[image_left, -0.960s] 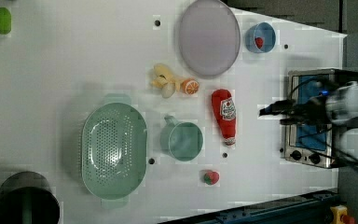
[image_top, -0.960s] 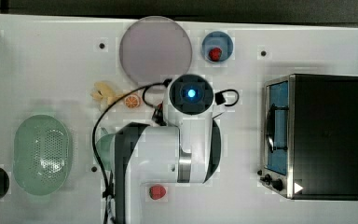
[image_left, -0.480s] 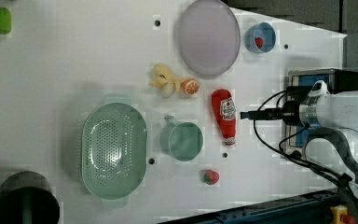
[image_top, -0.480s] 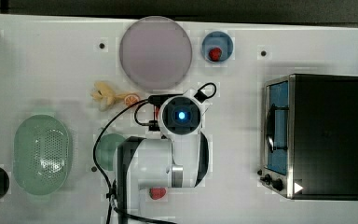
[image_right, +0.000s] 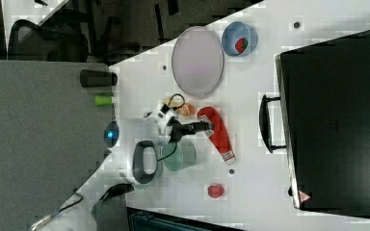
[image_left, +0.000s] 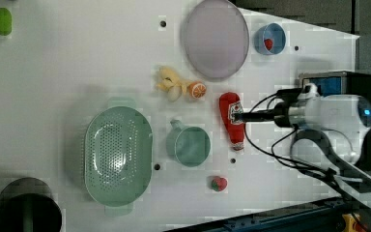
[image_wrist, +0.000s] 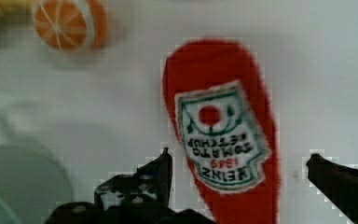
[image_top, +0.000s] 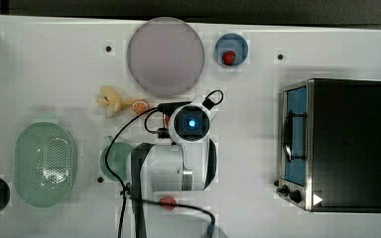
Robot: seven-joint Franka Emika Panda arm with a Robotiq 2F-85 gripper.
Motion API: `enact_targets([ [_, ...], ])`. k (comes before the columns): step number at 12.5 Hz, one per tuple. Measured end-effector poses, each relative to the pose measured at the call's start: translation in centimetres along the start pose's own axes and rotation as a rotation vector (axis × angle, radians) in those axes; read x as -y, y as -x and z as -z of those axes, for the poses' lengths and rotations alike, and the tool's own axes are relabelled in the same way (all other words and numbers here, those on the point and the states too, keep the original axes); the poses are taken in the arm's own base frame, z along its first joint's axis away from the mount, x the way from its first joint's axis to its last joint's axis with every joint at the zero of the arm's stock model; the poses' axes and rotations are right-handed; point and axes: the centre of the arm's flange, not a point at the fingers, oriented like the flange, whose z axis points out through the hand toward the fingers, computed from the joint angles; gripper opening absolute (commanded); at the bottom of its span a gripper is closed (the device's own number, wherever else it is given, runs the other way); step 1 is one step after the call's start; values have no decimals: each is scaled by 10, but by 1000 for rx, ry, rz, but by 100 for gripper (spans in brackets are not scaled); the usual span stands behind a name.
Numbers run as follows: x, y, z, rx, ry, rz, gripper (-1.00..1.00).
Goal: Pick Ketchup from the table and place it in strainer.
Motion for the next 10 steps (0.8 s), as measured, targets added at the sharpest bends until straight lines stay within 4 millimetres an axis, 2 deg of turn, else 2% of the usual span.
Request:
enact_targets([
  [3,-1,17,-54,63,-13,13,100],
  [4,-3,22,-66,69,-13,19,93],
  [5,-6,24,-72,69,-12,15,70],
  [7,-12,22,-75,62,-13,0,25],
  [10,-15,16,-55,17,-7,-9,25],
])
